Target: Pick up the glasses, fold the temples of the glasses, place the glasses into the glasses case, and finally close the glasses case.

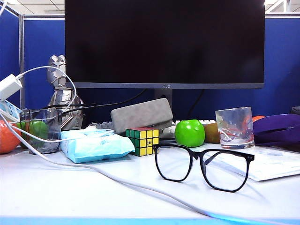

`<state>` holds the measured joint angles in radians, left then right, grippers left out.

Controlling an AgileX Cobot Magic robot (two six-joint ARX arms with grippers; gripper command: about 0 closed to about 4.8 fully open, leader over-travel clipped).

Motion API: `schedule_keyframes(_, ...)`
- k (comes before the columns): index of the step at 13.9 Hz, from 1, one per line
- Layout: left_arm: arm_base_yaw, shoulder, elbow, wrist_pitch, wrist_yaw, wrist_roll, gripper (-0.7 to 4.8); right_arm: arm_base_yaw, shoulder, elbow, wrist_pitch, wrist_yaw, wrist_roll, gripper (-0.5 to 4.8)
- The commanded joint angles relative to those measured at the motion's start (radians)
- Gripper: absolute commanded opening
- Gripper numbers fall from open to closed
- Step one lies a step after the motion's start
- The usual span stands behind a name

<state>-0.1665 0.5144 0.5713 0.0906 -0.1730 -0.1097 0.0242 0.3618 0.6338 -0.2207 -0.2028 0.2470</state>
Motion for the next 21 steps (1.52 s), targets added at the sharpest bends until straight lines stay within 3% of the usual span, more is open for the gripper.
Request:
schedule_keyframes(1,-0.001,0.328,0.281,-0.032,0.186,0.034,-0.06,0.002,0.265,0.209,0.023,-0.133,-0.023,-0.05)
schedule_keyframes(4,-0.002,0.587,0.471,-0.054,0.421,0.095,-0.06,0.003,0.470,0.373,0.032,-0.198,-0.034,-0.05)
schedule_keyframes(6,-0.002,0.724,0.554,-0.058,0.507,0.097,-0.06,0.005,0.540,0.453,0.053,-0.256,-0.035,-0.05)
schedule_keyframes(8,-0.004,0.847,0.607,-0.048,0.591,0.176,-0.06,0.036,0.607,0.547,0.062,-0.271,-0.050,-0.05)
schedule_keyframes(11,-0.044,0.988,0.655,-0.045,0.623,0.319,-0.06,0.075,0.693,0.609,0.070,-0.275,-0.068,-0.05)
schedule_keyframes(15,-0.117,1.166,0.747,-0.033,0.626,0.349,0.01,0.149,0.735,0.611,0.067,-0.274,-0.068,-0.05)
schedule_keyframes(19,-0.131,1.290,0.778,-0.022,0.687,0.400,2.44,0.192,0.748,0.611,0.065,-0.271,-0.068,-0.05)
schedule_keyframes(21,-0.131,1.326,0.778,-0.022,0.697,0.438,3.17,0.192,0.749,0.611,0.058,-0.270,-0.068,-0.05)
